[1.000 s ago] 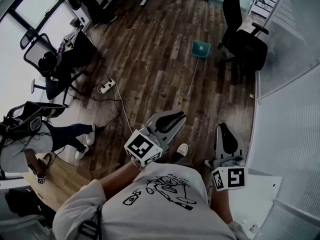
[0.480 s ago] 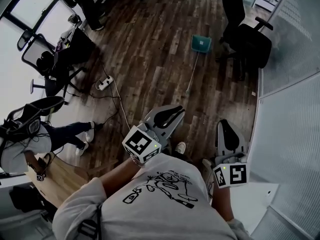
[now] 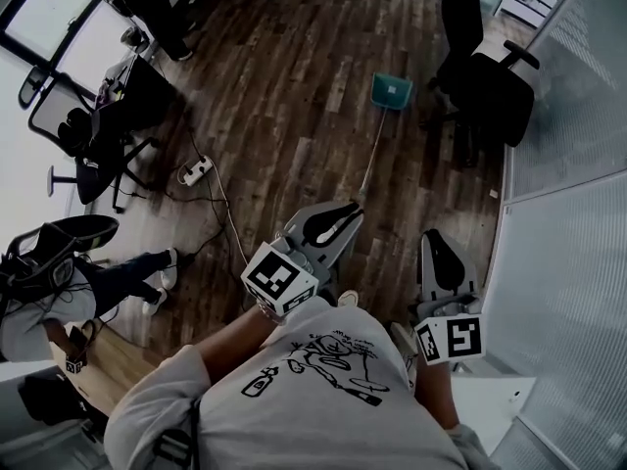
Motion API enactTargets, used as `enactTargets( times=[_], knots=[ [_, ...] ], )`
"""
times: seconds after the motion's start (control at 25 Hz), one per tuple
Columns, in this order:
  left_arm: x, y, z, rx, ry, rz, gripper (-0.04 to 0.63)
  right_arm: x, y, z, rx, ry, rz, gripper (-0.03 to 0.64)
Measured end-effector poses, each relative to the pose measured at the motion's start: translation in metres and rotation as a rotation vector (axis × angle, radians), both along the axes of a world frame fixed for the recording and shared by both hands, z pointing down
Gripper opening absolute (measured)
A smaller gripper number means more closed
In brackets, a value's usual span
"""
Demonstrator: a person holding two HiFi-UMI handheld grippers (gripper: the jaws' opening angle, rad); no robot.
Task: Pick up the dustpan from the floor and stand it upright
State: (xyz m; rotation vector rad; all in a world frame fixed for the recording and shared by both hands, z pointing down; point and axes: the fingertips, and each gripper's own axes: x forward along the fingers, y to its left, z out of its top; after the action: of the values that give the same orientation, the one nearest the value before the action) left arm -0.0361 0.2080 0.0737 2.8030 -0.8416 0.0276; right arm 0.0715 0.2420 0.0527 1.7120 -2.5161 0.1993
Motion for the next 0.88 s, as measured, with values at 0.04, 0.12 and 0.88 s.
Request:
enactTargets(
  times=[0.04, 0.12, 0.88],
  knots=[
    [-0.003, -0.016, -0.002, 0.0, 0.001, 0.002, 0.034, -0.004, -0.017, -0.003, -0.002, 0.004, -0.001, 0.026],
    [-0.011, -0.047, -0.007, 0.004, 0.002, 0.008, 0.034, -0.013, -0.05, -0.008, -0.002, 0.015, -0.004, 0.026],
    [-0.073, -0.23, -0.007, 0.019, 0.011, 0.029, 0.034, -0.076, -0.232, -0.01, -0.004, 0.064, -0.019, 0.026]
  ],
)
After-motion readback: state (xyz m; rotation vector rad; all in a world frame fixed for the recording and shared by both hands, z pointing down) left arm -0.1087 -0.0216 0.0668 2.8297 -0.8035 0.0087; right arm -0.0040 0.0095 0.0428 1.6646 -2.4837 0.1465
